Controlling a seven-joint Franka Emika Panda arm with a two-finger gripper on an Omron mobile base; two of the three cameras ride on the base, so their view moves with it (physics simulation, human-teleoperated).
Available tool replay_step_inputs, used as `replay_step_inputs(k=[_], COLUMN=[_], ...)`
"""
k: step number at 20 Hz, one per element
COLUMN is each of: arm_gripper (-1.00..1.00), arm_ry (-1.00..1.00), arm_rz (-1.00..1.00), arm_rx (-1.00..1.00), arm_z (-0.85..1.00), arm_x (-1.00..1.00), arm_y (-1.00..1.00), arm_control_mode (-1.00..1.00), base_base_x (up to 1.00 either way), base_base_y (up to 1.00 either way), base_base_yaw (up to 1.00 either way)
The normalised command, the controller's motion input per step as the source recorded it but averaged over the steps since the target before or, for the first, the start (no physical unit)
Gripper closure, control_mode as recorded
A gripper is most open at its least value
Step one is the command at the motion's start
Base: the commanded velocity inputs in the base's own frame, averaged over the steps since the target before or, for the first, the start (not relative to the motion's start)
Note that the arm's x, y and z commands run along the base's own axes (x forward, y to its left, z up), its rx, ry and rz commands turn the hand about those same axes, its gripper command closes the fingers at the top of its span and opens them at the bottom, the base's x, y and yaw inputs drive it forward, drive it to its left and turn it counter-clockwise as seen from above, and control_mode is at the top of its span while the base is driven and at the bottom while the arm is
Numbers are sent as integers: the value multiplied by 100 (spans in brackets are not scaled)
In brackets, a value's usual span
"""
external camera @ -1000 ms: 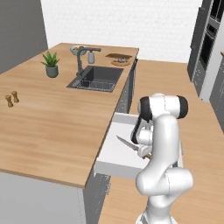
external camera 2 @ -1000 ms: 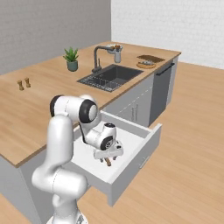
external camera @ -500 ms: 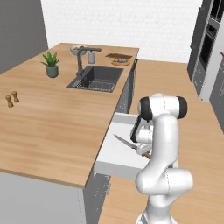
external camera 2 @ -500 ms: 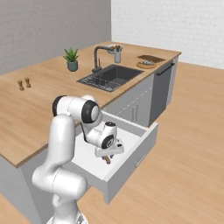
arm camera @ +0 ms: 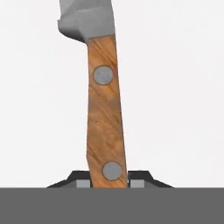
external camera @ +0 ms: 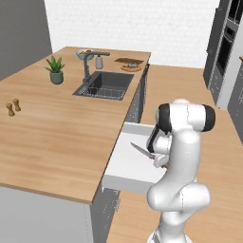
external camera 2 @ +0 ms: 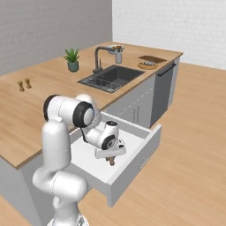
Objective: Pick up the knife from the drawer and place it on the cutting board. Then place the meat from the plate to the cutting board.
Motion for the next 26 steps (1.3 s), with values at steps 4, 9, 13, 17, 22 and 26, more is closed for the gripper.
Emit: replay_step_inputs(k=[4,9,13,17,22,26], arm_gripper=[100,100,100,100,100,100], arm_ry=[0,0,0,0,0,0], arm_rz=[-1,-6,-3,0,0,0], arm_rx=[0,0,0,0,0,0], arm_z=[100,100,100,100,100,69], arm_x=[-53,-79,-67,-30,-60,-65], arm_y=[-16,-23,-10,0,0,-2], arm_control_mode=[-100,-100,-100,-100,-100,100], base_base_x=[0,0,0,0,0,-21], base_base_y=[0,0,0,0,0,-6], base_base_yaw=[0,0,0,0,0,-1])
